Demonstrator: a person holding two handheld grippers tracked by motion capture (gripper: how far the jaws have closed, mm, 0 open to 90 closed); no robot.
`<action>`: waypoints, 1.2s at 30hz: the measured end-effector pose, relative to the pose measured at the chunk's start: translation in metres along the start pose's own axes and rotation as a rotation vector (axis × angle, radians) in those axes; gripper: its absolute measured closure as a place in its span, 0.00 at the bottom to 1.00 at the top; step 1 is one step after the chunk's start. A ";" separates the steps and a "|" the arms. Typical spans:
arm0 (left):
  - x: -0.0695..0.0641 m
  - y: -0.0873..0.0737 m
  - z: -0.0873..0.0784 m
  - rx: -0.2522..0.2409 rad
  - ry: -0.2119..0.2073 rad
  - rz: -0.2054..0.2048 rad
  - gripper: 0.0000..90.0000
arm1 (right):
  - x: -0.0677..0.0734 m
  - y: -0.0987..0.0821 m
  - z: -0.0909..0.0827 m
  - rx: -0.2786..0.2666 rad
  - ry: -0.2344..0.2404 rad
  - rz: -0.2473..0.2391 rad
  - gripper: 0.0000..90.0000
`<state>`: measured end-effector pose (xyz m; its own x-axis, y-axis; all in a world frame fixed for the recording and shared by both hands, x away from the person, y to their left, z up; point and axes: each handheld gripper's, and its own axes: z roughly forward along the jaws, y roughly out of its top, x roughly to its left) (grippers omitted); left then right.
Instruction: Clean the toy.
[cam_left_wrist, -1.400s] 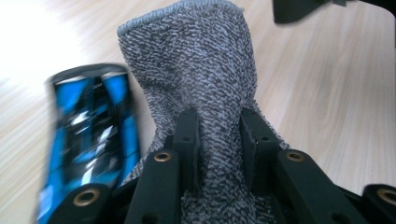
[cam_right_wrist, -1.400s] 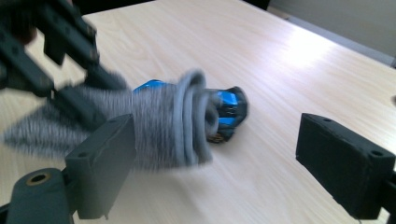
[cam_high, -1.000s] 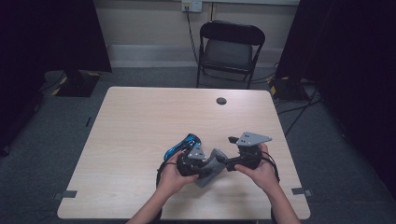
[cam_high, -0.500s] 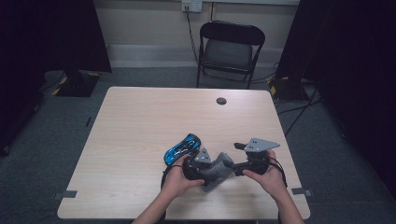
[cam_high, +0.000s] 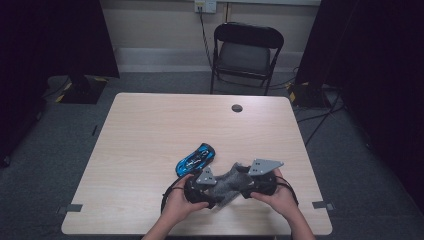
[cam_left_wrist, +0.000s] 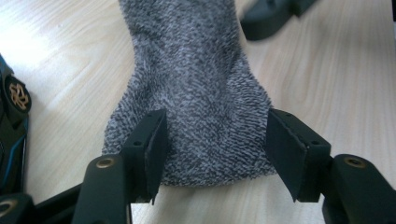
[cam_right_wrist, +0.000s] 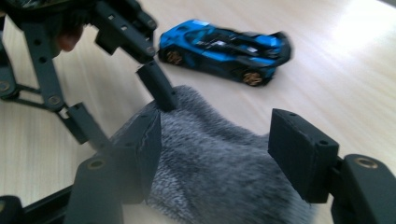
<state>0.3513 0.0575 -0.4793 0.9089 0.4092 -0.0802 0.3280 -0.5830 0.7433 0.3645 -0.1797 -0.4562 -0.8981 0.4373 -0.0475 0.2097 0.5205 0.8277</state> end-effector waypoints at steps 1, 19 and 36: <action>0.001 0.000 0.000 -0.008 -0.002 -0.008 0.45 | 0.002 0.000 0.004 0.013 0.008 -0.020 0.38; 0.048 0.009 -0.037 -0.105 0.150 -0.080 0.37 | -0.006 -0.024 0.024 0.114 -0.007 0.034 0.54; 0.111 0.022 -0.002 0.010 0.242 -0.191 0.23 | -0.007 -0.029 0.027 0.095 -0.067 0.128 0.77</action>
<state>0.4591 0.0914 -0.4702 0.7432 0.6666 -0.0570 0.4911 -0.4856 0.7232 0.3747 -0.1782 -0.4953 -0.8346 0.5507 0.0146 0.3588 0.5234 0.7728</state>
